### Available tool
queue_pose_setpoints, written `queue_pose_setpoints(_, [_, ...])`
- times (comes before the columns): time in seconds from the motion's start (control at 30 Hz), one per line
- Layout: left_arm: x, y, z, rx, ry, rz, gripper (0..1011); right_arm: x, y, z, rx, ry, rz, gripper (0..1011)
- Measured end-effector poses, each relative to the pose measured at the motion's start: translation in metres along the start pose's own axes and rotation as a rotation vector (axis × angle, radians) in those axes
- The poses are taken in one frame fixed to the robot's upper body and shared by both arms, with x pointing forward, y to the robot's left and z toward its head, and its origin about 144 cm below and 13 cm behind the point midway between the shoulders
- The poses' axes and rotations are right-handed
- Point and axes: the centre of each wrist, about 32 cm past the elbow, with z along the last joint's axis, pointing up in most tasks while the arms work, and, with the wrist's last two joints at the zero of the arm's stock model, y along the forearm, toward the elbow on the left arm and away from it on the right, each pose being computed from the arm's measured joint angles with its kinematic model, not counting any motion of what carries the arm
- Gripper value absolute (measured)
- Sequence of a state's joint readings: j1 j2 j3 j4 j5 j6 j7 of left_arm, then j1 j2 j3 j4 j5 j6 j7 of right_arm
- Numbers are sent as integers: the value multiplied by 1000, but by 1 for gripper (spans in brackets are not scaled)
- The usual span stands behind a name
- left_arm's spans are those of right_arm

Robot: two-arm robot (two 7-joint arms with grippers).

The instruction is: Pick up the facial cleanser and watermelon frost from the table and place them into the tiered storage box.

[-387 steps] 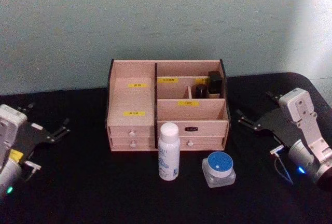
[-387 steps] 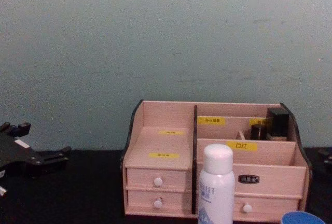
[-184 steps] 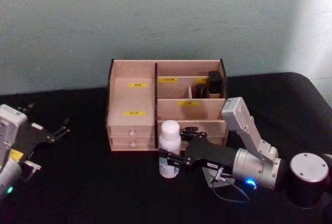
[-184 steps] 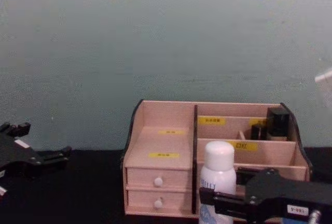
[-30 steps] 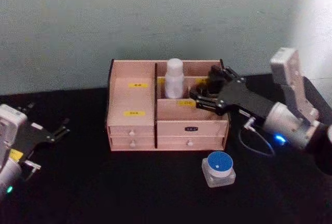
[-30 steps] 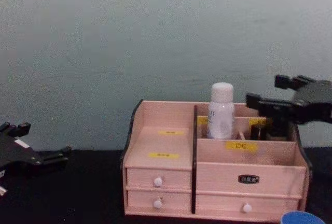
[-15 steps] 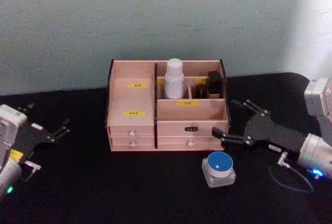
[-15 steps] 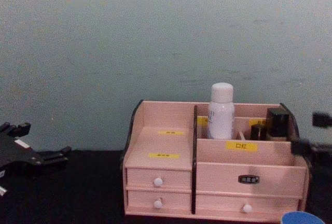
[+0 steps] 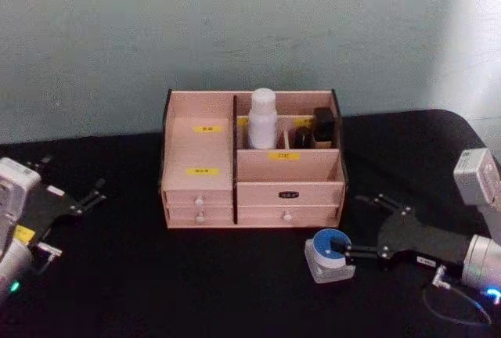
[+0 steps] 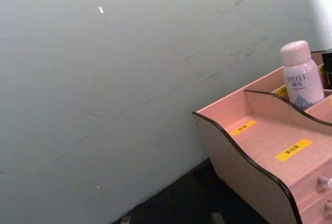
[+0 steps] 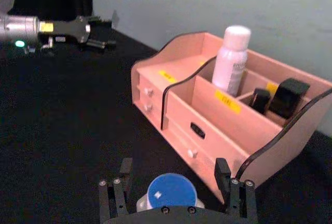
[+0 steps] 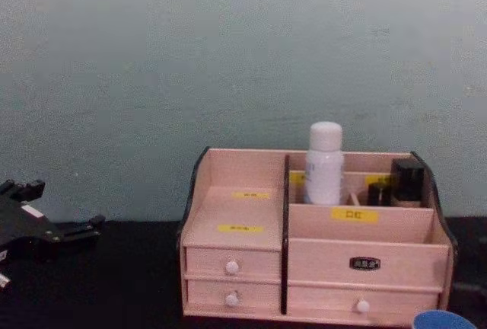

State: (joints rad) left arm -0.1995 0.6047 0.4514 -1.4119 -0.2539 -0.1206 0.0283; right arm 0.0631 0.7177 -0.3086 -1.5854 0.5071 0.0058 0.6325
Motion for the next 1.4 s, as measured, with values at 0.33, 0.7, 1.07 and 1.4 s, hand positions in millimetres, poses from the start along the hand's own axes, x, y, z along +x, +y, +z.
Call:
queue_pose_setpoints(0.33, [0,0,0,0,0,0,1001,1,2,-6,-54,9,27,1000])
queue_pose_setpoints(0.7, [0,0,0,0,0,0,1001,3,10,-14,-103,32,32,1000])
queue_pose_setpoints(1.07, [0,0,0,0,0,0,1001,4,16,-19,-123,47,38,1000])
queue_pose_setpoints(1.4, [0,0,0,0,0,0,1001,7,20,-23,-132,62,34,1000])
